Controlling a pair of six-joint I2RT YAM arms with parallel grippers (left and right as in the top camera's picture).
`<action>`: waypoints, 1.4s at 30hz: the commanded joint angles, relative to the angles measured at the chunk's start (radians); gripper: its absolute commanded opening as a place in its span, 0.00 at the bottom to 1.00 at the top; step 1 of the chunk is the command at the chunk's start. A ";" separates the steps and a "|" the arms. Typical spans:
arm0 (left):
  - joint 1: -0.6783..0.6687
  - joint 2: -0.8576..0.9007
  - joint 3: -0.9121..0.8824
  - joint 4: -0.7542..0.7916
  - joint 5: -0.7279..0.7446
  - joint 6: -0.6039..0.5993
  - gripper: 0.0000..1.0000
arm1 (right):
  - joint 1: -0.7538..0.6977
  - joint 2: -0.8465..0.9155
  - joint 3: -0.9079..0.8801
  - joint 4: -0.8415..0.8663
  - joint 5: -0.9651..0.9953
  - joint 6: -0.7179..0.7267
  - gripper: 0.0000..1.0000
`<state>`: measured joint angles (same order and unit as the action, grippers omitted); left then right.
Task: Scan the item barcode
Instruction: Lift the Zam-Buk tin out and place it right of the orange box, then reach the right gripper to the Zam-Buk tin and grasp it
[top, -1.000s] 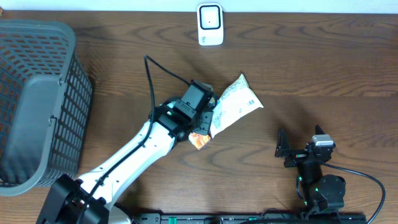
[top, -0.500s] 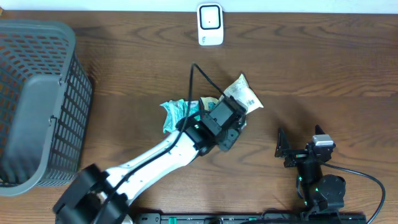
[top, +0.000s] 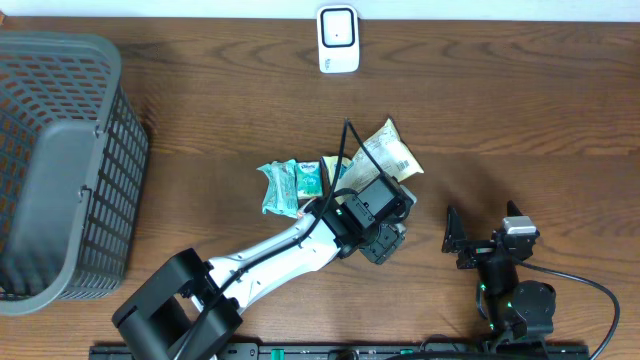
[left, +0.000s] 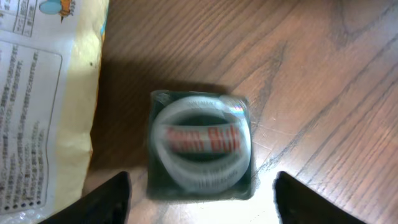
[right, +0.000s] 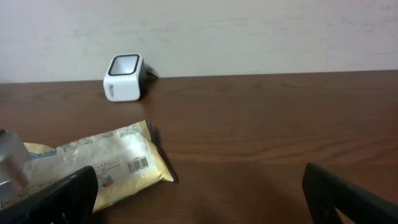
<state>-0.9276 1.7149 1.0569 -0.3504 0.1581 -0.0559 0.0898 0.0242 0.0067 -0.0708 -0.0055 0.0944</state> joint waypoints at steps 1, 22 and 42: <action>0.002 0.004 0.000 0.002 -0.044 0.015 0.84 | -0.003 -0.005 -0.001 -0.005 -0.004 -0.006 0.99; 0.541 -0.370 0.027 -0.360 -0.064 -0.359 1.00 | -0.003 -0.005 -0.001 -0.005 -0.004 -0.006 0.99; 0.676 -0.369 0.026 -0.423 -0.103 -0.331 1.00 | -0.004 0.180 0.188 0.102 -0.350 0.019 0.99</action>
<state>-0.2569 1.3430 1.0718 -0.7692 0.0719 -0.3927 0.0898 0.1139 0.0788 0.0425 -0.2974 0.1036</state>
